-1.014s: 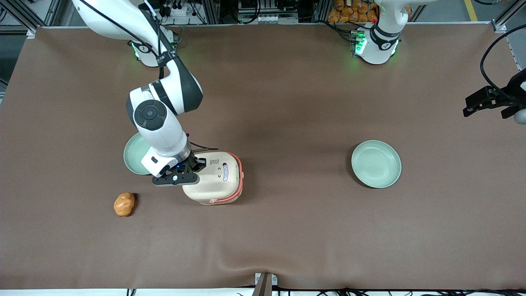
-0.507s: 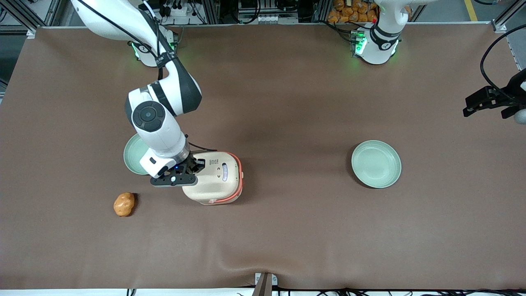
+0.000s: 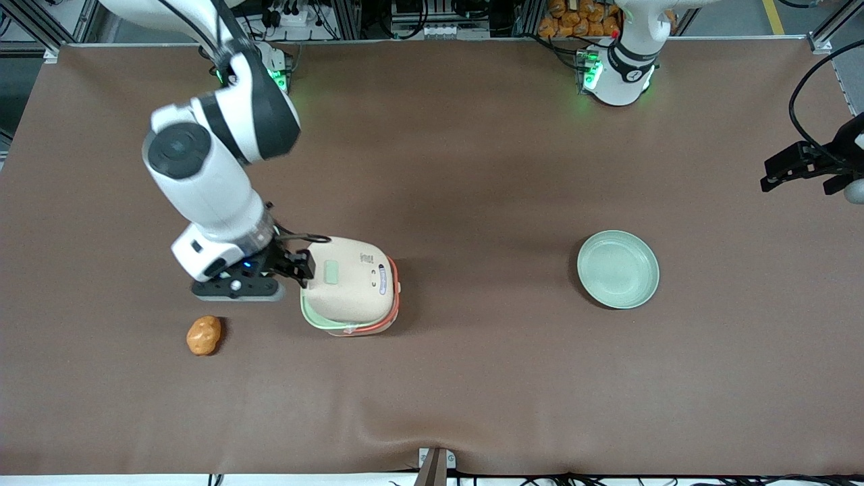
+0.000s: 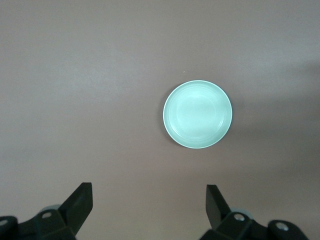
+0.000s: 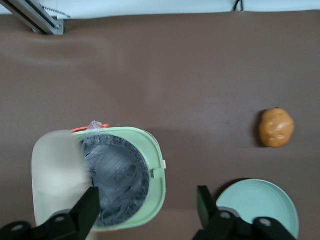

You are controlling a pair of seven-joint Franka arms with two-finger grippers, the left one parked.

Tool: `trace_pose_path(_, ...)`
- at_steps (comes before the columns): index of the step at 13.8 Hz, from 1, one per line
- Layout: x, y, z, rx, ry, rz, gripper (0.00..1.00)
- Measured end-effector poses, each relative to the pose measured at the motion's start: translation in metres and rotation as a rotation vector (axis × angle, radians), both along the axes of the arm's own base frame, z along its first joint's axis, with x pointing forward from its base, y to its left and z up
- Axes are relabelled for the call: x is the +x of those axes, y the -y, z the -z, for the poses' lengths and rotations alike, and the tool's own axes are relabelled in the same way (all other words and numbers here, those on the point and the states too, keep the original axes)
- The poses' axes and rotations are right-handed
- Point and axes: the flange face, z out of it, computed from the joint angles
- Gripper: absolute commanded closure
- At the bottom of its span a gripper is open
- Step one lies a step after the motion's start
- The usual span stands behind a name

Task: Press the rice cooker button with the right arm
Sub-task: 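Lift the right gripper away as the cooker lid pops open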

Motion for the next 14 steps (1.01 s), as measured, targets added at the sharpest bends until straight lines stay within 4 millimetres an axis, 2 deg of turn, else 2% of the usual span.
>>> trace_pose_path(3,-0.023,0.052,-0.069,-0.011,-0.021,0.033,0.00)
trace_pose_path(6,-0.038,0.113,-0.106,-0.031,-0.052,0.029,0.00)
trace_pose_path(10,-0.055,0.187,-0.132,-0.017,-0.103,0.024,0.00)
trace_pose_path(12,-0.062,0.222,-0.136,0.002,-0.134,0.027,0.00)
trace_pose_path(14,-0.067,0.247,-0.135,0.021,-0.156,0.037,0.00)
